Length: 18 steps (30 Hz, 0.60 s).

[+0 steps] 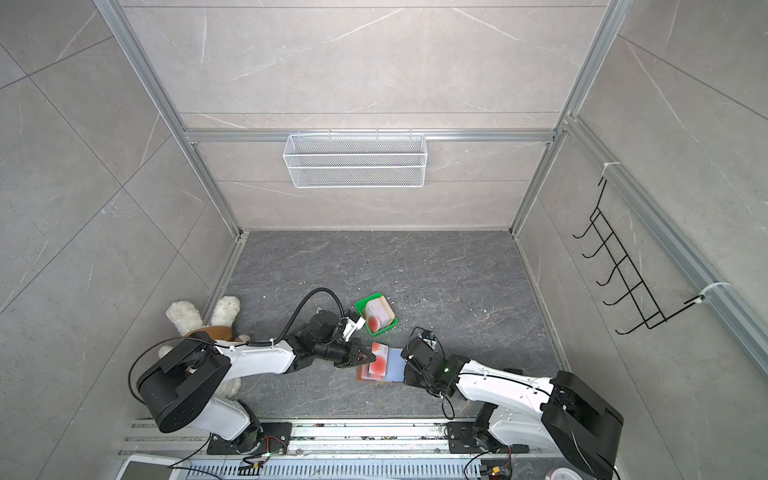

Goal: Put the credit cards into the card holder

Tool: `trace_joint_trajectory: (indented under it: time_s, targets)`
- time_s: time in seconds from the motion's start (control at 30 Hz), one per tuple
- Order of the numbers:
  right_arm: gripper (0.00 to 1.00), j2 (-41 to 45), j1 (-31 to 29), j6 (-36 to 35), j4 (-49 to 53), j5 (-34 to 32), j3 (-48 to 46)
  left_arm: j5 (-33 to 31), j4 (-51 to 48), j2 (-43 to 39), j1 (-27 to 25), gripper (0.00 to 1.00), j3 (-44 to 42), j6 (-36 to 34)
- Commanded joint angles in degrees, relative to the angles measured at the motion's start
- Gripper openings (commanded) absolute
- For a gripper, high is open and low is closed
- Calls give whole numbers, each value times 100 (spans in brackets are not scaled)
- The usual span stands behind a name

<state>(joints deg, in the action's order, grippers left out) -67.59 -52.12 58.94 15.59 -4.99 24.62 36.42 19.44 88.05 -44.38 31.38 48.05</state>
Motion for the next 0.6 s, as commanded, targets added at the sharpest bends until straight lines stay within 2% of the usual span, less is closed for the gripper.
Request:
trace_joint_trajectory:
  time_s: [0.0,0.57]
  targets:
    - [8,-89,17,-31,23,-72,-89,-176,52,96,-14,0,127,100]
    - [8,-77,17,-58,58,-106,-126,-27,386,497,-30,0,141,478]
